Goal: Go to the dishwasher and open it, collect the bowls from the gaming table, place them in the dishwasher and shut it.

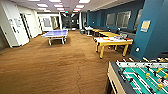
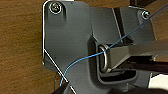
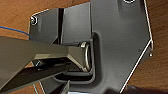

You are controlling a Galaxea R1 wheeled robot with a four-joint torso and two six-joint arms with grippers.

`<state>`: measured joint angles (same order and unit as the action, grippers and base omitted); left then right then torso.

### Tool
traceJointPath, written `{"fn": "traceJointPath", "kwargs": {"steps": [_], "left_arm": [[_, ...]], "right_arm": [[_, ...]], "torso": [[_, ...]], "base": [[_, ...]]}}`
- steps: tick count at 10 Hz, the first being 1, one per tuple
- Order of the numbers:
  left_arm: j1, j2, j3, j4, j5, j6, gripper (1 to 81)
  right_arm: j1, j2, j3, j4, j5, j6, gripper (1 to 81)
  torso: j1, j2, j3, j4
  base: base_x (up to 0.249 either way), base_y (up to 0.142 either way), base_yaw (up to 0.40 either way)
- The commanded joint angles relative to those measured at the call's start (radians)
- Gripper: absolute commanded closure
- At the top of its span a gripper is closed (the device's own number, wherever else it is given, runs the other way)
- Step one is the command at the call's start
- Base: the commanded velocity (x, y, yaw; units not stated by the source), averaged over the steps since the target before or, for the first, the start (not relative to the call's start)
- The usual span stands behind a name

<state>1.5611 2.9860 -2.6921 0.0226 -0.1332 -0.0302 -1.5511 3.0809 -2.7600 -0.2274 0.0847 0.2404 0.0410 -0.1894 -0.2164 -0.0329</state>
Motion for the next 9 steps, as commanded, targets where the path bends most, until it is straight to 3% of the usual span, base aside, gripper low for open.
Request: {"fn": "traceJointPath", "kwargs": {"steps": [1, 9], "left_arm": [[-0.054, -0.004, 0.000, -0.001, 0.043, 0.000, 1.0], [-0.054, -0.004, 0.000, -0.001, 0.041, 0.000, 1.0]], "right_arm": [[0.061, 0.003, 0.005, -0.003, -0.037, -0.001, 1.0], [0.059, 0.003, 0.005, -0.001, -0.037, -0.001, 1.0]], "torso": [[0.000, 0.000, 0.000, 0.000], [-0.001, 0.000, 0.000, 0.000]], "base": [[0.195, 0.000, 0.000], [0.205, 0.000, 0.000]]}}
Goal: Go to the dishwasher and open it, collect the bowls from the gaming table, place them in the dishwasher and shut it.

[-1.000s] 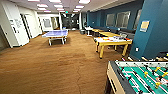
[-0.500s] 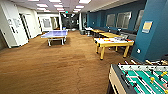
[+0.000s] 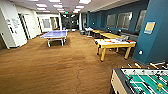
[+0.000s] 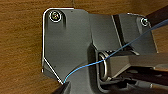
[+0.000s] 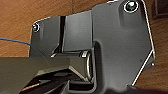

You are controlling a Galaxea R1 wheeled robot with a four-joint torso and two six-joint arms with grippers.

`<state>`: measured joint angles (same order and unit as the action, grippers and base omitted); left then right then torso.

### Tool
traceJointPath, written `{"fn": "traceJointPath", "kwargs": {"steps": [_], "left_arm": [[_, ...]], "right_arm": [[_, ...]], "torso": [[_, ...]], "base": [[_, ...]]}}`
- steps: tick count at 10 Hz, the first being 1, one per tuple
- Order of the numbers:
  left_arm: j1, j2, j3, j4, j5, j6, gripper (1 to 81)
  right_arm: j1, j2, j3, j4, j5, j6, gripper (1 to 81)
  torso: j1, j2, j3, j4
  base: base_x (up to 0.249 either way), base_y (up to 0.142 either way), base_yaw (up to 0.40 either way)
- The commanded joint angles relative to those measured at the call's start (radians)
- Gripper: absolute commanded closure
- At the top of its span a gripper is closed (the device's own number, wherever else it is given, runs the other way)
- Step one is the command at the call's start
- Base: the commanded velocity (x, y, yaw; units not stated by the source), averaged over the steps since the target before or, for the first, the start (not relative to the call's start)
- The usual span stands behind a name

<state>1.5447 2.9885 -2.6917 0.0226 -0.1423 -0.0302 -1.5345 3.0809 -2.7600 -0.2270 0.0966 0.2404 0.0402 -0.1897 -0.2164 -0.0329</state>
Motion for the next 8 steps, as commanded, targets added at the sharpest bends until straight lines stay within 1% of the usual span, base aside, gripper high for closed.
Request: {"fn": "traceJointPath", "kwargs": {"steps": [1, 8], "left_arm": [[-0.037, -0.006, 0.000, -0.001, 0.050, 0.000, 1.0], [-0.036, -0.008, 0.000, -0.001, 0.050, 0.000, 1.0]], "right_arm": [[0.043, 0.003, 0.005, -0.002, -0.051, -0.001, 1.0], [0.043, 0.003, 0.005, -0.002, -0.049, -0.001, 1.0]], "torso": [[0.000, 0.000, 0.000, 0.000], [0.000, 0.000, 0.000, 0.000]], "base": [[0.210, 0.000, 0.000], [0.221, 0.000, 0.000]]}}
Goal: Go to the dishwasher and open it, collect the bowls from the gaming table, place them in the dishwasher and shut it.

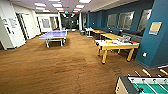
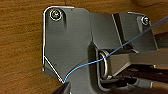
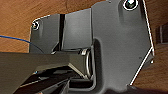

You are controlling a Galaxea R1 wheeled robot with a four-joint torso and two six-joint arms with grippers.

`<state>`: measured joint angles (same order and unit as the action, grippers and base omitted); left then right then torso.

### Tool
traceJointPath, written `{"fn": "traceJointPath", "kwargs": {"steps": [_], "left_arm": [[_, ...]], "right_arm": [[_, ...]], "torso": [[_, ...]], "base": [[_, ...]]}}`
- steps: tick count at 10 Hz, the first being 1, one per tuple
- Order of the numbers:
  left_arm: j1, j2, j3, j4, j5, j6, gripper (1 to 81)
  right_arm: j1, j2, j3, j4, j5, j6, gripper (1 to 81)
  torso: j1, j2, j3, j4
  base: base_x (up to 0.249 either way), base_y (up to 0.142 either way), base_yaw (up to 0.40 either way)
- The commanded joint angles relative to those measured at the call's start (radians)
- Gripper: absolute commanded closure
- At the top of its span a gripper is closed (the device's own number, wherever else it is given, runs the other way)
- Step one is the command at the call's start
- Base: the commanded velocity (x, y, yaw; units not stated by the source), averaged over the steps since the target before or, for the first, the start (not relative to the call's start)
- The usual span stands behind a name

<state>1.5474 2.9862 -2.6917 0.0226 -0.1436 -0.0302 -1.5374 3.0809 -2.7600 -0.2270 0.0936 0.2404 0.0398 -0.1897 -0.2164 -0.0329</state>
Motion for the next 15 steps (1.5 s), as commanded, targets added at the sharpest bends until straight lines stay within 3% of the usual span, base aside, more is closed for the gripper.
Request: {"fn": "traceJointPath", "kwargs": {"steps": [1, 15], "left_arm": [[-0.039, -0.004, 0.000, -0.001, 0.052, 0.000, 1.0], [-0.039, 0.002, 0.001, 0.000, 0.044, 0.004, 1.0]], "right_arm": [[0.045, 0.003, 0.005, 0.000, -0.046, -0.001, 1.0], [0.049, -0.006, -0.001, -0.002, -0.048, 0.000, 1.0]], "torso": [[0.000, 0.000, 0.000, 0.000], [0.000, 0.000, 0.000, 0.000]], "base": [[0.229, 0.000, 0.000], [0.228, 0.000, 0.000]]}}
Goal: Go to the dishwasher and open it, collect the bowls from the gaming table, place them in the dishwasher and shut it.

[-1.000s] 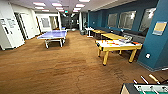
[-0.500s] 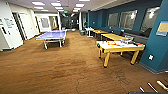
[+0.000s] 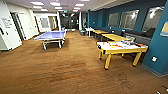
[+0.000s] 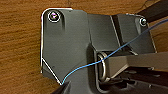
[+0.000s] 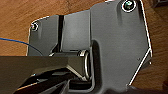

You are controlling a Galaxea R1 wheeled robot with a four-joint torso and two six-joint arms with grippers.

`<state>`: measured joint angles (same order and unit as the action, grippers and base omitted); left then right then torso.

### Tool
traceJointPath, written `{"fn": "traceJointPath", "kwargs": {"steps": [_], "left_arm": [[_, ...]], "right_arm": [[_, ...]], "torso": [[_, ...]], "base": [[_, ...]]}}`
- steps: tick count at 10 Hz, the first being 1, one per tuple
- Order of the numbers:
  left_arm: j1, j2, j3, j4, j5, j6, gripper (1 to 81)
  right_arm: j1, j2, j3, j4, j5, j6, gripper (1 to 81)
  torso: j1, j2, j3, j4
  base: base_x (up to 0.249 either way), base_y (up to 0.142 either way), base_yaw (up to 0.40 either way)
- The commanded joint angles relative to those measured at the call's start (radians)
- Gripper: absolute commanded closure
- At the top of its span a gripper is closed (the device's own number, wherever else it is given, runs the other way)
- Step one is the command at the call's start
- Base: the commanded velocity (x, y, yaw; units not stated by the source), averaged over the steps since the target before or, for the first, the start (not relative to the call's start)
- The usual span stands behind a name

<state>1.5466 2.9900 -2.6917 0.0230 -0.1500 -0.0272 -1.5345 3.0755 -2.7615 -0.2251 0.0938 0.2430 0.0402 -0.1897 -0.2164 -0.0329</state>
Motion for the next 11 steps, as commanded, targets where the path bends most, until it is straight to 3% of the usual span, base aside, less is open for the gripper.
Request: {"fn": "traceJointPath", "kwargs": {"steps": [1, 11], "left_arm": [[-0.038, 0.006, 0.000, 0.000, 0.050, 0.003, 1.0], [-0.039, 0.024, 0.000, -0.002, 0.049, -0.003, 1.0]], "right_arm": [[0.044, -0.001, -0.001, 0.001, -0.048, -0.001, 1.0], [0.041, -0.007, -0.004, -0.005, -0.048, -0.005, 1.0]], "torso": [[0.000, 0.000, 0.000, 0.000], [0.000, 0.000, 0.000, 0.000]], "base": [[0.228, 0.000, 0.000], [0.229, 0.000, 0.000]]}}
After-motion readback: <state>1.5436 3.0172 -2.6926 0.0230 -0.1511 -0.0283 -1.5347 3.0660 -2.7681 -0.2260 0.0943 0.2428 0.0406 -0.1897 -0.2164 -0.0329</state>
